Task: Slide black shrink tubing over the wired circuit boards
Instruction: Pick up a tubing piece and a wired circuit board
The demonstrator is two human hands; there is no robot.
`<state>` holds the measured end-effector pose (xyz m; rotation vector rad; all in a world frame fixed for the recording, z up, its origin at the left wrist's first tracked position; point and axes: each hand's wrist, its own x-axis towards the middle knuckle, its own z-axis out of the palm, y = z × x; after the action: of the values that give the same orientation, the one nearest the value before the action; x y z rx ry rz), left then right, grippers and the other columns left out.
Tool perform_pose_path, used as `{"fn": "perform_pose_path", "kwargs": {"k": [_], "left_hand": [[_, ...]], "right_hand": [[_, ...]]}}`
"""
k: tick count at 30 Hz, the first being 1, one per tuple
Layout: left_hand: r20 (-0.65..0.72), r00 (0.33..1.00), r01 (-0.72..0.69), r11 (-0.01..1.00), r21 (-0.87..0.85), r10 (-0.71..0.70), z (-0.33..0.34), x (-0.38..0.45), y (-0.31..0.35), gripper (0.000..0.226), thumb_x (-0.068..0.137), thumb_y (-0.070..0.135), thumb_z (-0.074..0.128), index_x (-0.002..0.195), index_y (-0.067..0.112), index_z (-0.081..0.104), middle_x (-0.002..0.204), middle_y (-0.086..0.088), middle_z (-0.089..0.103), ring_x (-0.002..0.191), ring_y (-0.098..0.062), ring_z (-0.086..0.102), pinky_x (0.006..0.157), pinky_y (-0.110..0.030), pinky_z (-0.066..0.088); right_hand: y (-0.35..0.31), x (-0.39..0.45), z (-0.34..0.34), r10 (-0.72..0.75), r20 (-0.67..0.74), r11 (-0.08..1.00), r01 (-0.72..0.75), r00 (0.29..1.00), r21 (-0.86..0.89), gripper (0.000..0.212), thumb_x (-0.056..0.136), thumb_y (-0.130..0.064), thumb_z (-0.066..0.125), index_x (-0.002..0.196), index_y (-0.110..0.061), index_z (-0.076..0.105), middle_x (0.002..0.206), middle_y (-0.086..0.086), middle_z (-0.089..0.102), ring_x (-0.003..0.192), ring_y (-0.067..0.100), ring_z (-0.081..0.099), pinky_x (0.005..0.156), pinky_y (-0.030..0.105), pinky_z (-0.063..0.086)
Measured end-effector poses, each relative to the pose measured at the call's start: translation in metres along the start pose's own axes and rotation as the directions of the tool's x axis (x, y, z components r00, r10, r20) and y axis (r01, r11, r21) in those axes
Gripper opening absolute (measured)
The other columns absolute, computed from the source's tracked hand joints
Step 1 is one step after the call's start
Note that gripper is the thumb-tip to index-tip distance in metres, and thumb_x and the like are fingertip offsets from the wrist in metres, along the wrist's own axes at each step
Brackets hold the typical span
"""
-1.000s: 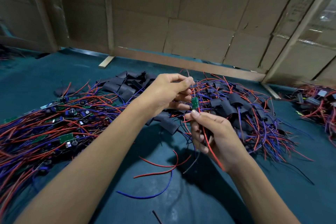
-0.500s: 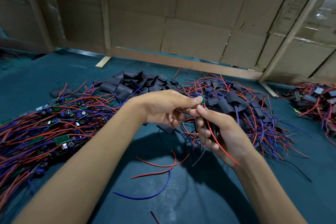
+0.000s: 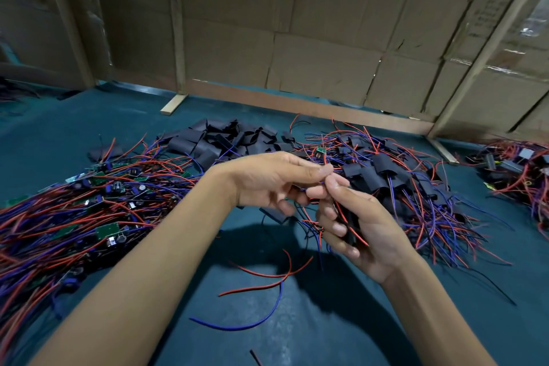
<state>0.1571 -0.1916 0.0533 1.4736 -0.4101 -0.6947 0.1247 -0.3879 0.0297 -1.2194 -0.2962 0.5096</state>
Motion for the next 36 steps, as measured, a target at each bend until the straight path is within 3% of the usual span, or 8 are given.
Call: {"fn": "perform_pose_path", "kwargs": {"k": [9, 14, 17, 23, 27, 30, 34, 36], "left_hand": [[-0.358, 0.913, -0.241, 0.967, -0.083, 0.197, 0.004, -0.002, 0.013, 0.016, 0.101, 0.031, 0.056, 0.098, 0.016, 0.061, 0.095, -0.003, 0.074, 0.065, -0.013, 0.069, 0.042, -0.018, 0.039], [-0.398, 0.854, -0.392, 0.918, -0.067, 0.336, 0.013, -0.004, 0.026, 0.01, 0.102, 0.019, 0.054, 0.104, 0.013, 0.047, 0.089, -0.011, 0.075, 0.067, -0.018, 0.072, 0.04, -0.023, 0.047], [-0.385, 0.854, -0.399, 0.916, -0.051, 0.35, 0.019, -0.004, 0.027, 0.031, 0.095, 0.01, 0.063, 0.115, 0.012, 0.04, 0.086, -0.01, 0.073, 0.075, -0.025, 0.072, 0.045, -0.027, 0.051], [-0.38, 0.85, -0.408, 0.912, -0.04, 0.364, 0.022, 0.0, 0.025, 0.045, 0.089, -0.005, 0.067, 0.119, 0.012, 0.04, 0.083, -0.009, 0.07, 0.075, -0.03, 0.072, 0.049, -0.03, 0.054], [-0.417, 0.81, -0.458, 0.889, -0.01, 0.412, 0.018, -0.002, 0.027, 0.052, 0.083, -0.006, 0.071, 0.121, 0.011, 0.041, 0.081, -0.007, 0.072, 0.074, -0.028, 0.071, 0.054, -0.031, 0.057], [-0.442, 0.787, -0.458, 0.887, 0.05, 0.431, 0.013, -0.005, 0.028, 0.055, 0.081, -0.006, 0.074, 0.123, 0.011, 0.042, 0.079, -0.005, 0.072, 0.074, -0.026, 0.072, 0.059, -0.034, 0.059], [-0.388, 0.796, -0.438, 0.884, 0.162, 0.465, 0.015, -0.005, 0.028, 0.053, 0.081, -0.005, 0.076, 0.119, 0.016, 0.044, 0.077, -0.002, 0.072, 0.07, -0.022, 0.071, 0.062, -0.035, 0.06], [-0.347, 0.794, -0.448, 0.866, 0.222, 0.499, 0.02, -0.002, 0.026, 0.054, 0.081, -0.006, 0.077, 0.119, 0.016, 0.044, 0.079, -0.004, 0.073, 0.069, -0.021, 0.071, 0.063, -0.035, 0.06]], "right_hand": [[-0.002, 0.007, 0.005, 0.097, -0.152, 0.966, -0.056, 0.984, 0.254, 0.031, 0.081, -0.048, 0.072, 0.083, -0.017, 0.079, 0.066, -0.003, 0.052, 0.052, 0.009, 0.051, 0.04, 0.02, 0.039], [-0.007, 0.007, 0.0, 0.132, -0.212, 0.812, 0.017, 0.968, 0.583, 0.021, 0.087, -0.028, 0.072, 0.08, -0.008, 0.074, 0.072, 0.002, 0.059, 0.064, 0.017, 0.063, 0.055, 0.028, 0.054], [-0.011, 0.006, -0.002, 0.088, -0.217, 0.756, 0.077, 0.972, 0.651, 0.007, 0.081, -0.005, 0.069, 0.083, 0.001, 0.071, 0.091, 0.016, 0.065, 0.079, 0.029, 0.071, 0.064, 0.035, 0.059], [-0.013, 0.006, -0.004, -0.002, -0.218, 0.742, 0.148, 0.976, 0.654, 0.033, 0.069, 0.02, 0.057, 0.096, 0.0, 0.059, 0.105, 0.03, 0.067, 0.091, 0.038, 0.073, 0.077, 0.037, 0.063], [-0.01, 0.007, -0.004, -0.071, -0.208, 0.735, 0.192, 0.975, 0.65, 0.054, 0.056, 0.028, 0.052, 0.103, 0.001, 0.057, 0.113, 0.03, 0.057, 0.119, 0.043, 0.064, 0.094, 0.047, 0.057], [-0.011, 0.006, 0.0, -0.104, -0.195, 0.742, 0.206, 0.975, 0.638, 0.042, 0.063, 0.024, 0.053, 0.097, 0.002, 0.061, 0.107, 0.028, 0.063, 0.118, 0.042, 0.065, 0.094, 0.049, 0.057], [-0.012, 0.009, -0.001, -0.069, -0.274, 0.67, 0.248, 0.959, 0.699, 0.006, 0.087, 0.004, 0.062, 0.092, 0.003, 0.064, 0.095, 0.019, 0.066, 0.087, 0.03, 0.075, 0.083, 0.044, 0.062], [-0.009, 0.01, -0.003, -0.069, -0.328, 0.658, 0.29, 0.942, 0.695, 0.012, 0.095, -0.013, 0.064, 0.087, -0.004, 0.064, 0.093, 0.014, 0.065, 0.084, 0.024, 0.074, 0.081, 0.039, 0.063]]}}
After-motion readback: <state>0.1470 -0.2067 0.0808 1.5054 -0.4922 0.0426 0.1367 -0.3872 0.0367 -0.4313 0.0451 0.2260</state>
